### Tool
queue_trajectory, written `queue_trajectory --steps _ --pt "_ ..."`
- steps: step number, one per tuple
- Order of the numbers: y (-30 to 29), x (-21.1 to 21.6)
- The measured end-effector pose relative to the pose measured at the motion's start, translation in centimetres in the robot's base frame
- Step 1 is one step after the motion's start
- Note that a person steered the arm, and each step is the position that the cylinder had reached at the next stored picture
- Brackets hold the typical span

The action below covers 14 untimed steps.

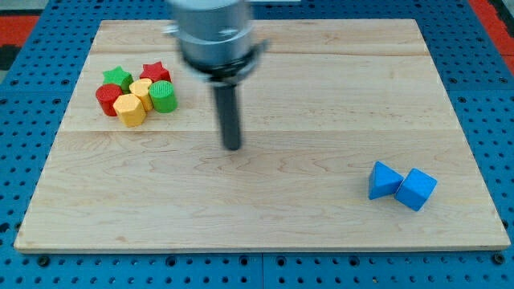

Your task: Drag the blue triangle into the group of blocks

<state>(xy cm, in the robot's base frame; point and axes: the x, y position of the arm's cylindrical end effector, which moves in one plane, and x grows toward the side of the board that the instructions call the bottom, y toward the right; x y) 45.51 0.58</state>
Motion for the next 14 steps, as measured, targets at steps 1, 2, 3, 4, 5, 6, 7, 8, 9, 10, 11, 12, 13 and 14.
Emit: queue_trajectory --steps 1,2,3,4,5,6,7,8,9,10,11,12,13,14 --pt "13.8 -0.1" --pt "26.5 1.2" --pt "26.2 9.4" --pt "22.0 12.8" --pt "16.8 9.1" --pt "14.3 6.1" --pt "10.8 3.8" --pt "8.5 3.5" --pt "3.0 2.2" --pt "-1.3 1.7" --pt "-4.4 2.1" --pt "-5.4 3.0" --pt "-7.2 3.4" --pt "-9.4 3.2"
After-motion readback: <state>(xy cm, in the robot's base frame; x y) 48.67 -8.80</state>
